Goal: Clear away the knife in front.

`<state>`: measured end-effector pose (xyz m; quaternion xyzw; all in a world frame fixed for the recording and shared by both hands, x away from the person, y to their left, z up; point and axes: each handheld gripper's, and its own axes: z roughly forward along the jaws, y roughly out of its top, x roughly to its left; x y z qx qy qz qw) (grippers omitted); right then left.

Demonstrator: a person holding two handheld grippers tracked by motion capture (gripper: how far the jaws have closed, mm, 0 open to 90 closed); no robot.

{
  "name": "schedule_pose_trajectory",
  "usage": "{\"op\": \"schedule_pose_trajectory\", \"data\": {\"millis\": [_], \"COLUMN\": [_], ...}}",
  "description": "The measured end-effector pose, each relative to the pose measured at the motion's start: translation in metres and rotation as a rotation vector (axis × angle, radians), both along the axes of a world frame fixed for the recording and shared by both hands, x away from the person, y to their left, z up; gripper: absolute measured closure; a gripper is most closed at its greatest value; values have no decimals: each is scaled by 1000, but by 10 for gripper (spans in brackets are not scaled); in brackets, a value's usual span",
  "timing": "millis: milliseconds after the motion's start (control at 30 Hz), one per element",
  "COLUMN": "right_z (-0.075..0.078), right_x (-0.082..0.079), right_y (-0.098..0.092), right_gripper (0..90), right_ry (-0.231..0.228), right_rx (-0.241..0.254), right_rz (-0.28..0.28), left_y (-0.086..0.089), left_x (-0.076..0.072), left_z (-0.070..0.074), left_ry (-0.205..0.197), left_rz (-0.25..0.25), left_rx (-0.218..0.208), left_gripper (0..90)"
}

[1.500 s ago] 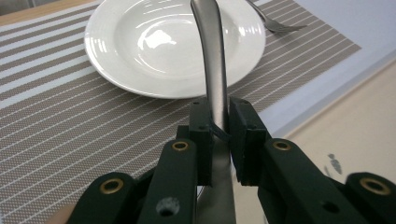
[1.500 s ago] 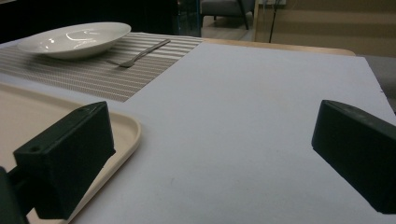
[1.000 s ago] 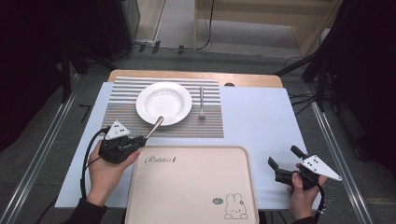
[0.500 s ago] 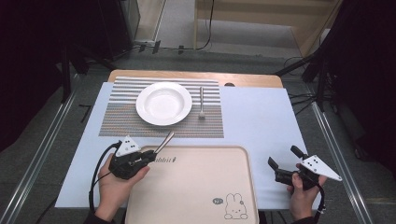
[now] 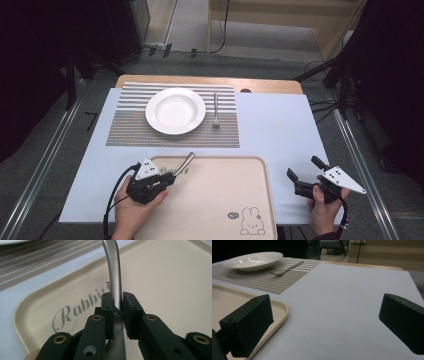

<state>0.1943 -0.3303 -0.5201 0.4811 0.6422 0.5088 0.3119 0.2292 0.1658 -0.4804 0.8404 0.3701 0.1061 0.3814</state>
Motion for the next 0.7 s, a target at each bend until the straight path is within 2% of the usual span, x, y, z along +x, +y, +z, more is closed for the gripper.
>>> {"op": "schedule_pose_trajectory", "data": {"millis": [367,567,633,700], "right_z": [0,0,0,0], "right_x": [0,0,0,0], "right_y": [0,0,0,0], "right_gripper": [0,0,0,0], "right_ry": [0,-1,-1,-1], "right_rx": [1,2,0,2], "right_rz": [3,3,3,3], "left_y": [-13,-18,-19,-18], "left_x": [-13,-19,-21,-21], "left_z": [-10,-16,-16,-14], "left_ry": [8,48,46,55], "left_rz": [14,21,20,4], "left_rx": [90,117,119,86], "left_gripper": [799,797,798,773]}}
